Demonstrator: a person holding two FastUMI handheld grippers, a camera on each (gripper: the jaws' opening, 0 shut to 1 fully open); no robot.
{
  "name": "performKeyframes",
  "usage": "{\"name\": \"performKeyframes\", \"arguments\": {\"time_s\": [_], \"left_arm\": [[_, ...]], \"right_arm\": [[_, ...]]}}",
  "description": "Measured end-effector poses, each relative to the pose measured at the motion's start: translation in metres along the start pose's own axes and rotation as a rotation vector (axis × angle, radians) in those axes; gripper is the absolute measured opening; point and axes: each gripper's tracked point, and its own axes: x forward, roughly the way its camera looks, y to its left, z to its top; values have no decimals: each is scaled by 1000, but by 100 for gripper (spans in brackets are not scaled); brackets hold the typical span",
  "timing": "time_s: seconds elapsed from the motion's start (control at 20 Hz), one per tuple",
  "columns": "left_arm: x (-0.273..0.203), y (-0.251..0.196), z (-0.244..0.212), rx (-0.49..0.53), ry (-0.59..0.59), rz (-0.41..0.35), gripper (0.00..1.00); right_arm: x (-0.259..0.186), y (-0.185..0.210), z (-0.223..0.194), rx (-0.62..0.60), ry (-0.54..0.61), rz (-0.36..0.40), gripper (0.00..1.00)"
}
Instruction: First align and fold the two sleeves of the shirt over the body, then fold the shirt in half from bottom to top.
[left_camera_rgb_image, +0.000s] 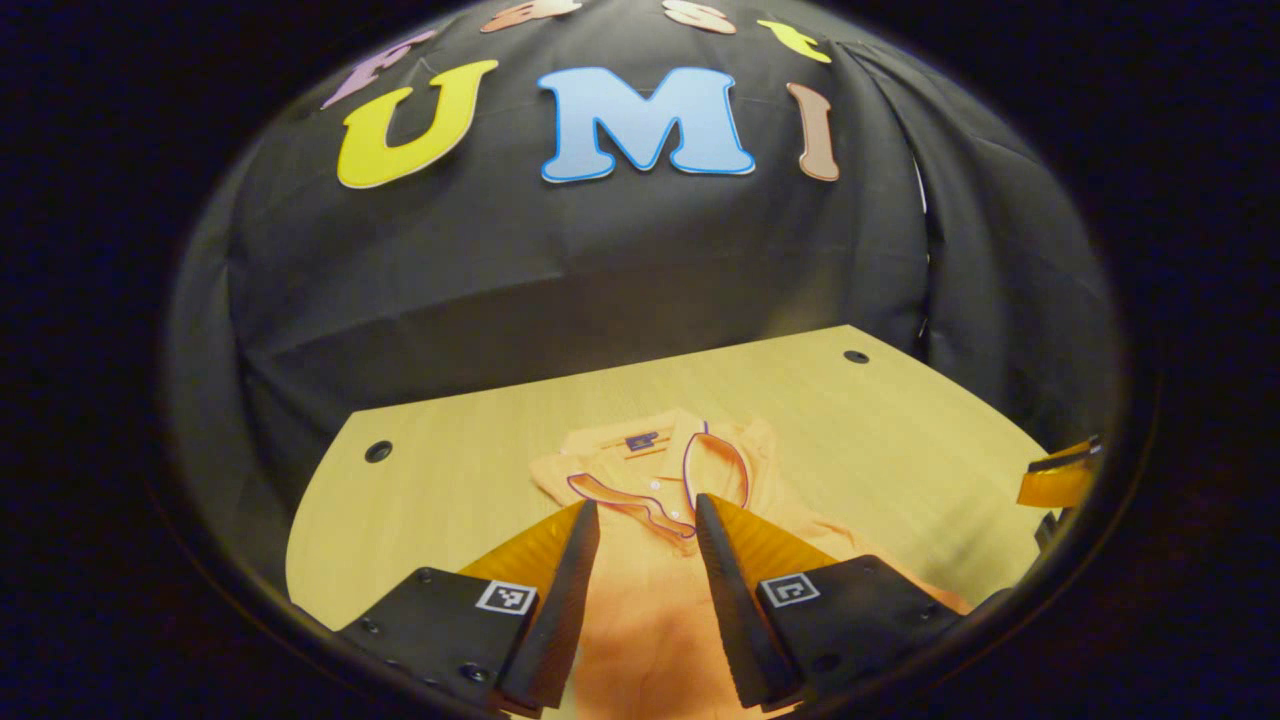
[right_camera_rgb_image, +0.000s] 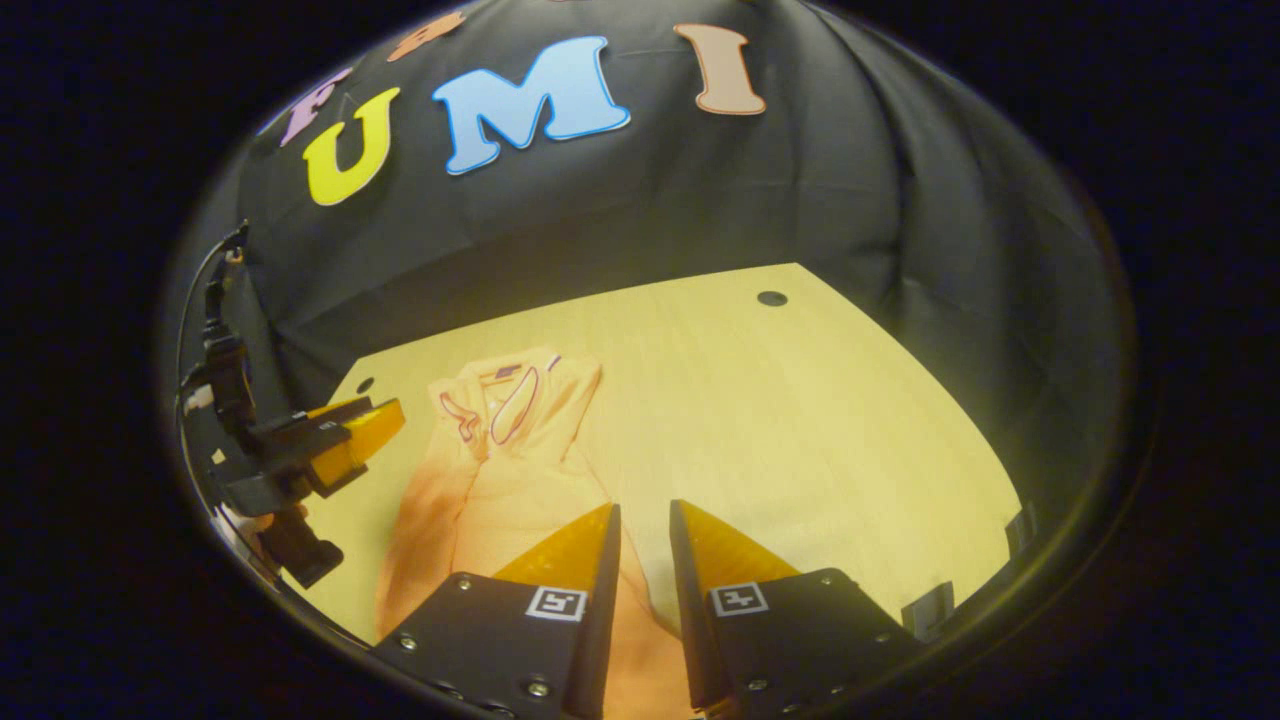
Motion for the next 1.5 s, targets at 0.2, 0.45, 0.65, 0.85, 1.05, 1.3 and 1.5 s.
{"name": "performKeyframes", "arguments": {"time_s": [0.2,0.45,0.65,0.85,1.05,1.3,1.5], "left_arm": [[-44,7,-38,-15,39,38,72],[-91,10,-105,-53,133,72,72],[-128,4,-157,-62,214,54,72],[-154,-9,-200,-40,283,28,93],[-163,-14,-235,-27,341,24,99],[-161,-14,-254,-4,373,39,100],[-161,-17,-255,-64,371,47,98]], "right_arm": [[-1,9,-33,-43,63,40,31],[-1,12,-84,-102,172,57,31],[-2,11,-119,-145,262,64,50],[-7,12,-147,-170,336,69,58],[-12,11,-168,-207,381,54,65],[-11,14,-186,-322,377,46,90],[-7,17,-185,-298,352,38,90]]}}
